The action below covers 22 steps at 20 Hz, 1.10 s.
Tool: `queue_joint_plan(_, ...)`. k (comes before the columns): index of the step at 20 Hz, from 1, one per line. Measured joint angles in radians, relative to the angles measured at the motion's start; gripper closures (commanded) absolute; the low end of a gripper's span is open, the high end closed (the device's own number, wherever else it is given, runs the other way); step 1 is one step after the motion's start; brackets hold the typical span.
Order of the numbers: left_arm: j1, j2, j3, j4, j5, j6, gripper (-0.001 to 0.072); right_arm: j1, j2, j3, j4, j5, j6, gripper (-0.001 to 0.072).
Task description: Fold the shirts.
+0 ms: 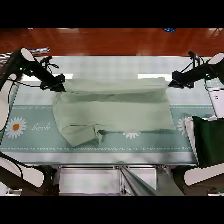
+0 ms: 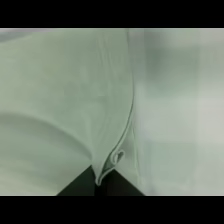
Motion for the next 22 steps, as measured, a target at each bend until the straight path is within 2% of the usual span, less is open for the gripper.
queue_joint_plan(1,-0.001,0.0,-0.017,-0.001,-0.007,0.004,0.0565,0.0,0.0,-0.014,0.0,-0.003,0.0,0.0474)
queue_joint_plan(2,-0.002,0.0,-0.028,-0.002,-0.013,0.005,0.0273,-0.001,-0.001,-0.023,0.001,-0.009,0.001,0.0299)
queue_joint_plan(3,-0.001,0.001,-0.035,-0.002,-0.018,0.004,0.0201,-0.001,0.0,-0.029,0.006,-0.013,0.002,0.0303)
queue_joint_plan(5,0.009,0.005,-0.037,0.0,-0.058,0.002,0.0201,-0.007,0.005,-0.019,0.004,0.009,0.005,0.0303)
queue_joint_plan(8,0.059,0.053,-0.032,0.011,-0.135,0.001,0.0201,-0.059,0.057,0.035,-0.076,0.093,0.012,0.0304)
queue_joint_plan(12,0.188,0.233,-0.126,0.016,-0.161,0.003,0.0201,-0.177,0.214,-0.053,-0.14,0.145,0.031,0.0303)
queue_joint_plan(15,0.316,0.457,-0.388,-0.008,-0.082,0.006,0.0201,-0.254,0.381,-0.293,-0.124,0.116,0.031,0.0303)
queue_joint_plan(19,0.482,0.754,-0.856,-0.21,0.075,0.048,0.02,-0.291,0.607,-0.666,0.002,0.031,-0.031,0.0303)
queue_joint_plan(22,0.533,0.855,-1.107,-0.358,0.126,0.104,0.0201,-0.301,0.737,-0.849,0.113,-0.009,-0.089,0.0303)
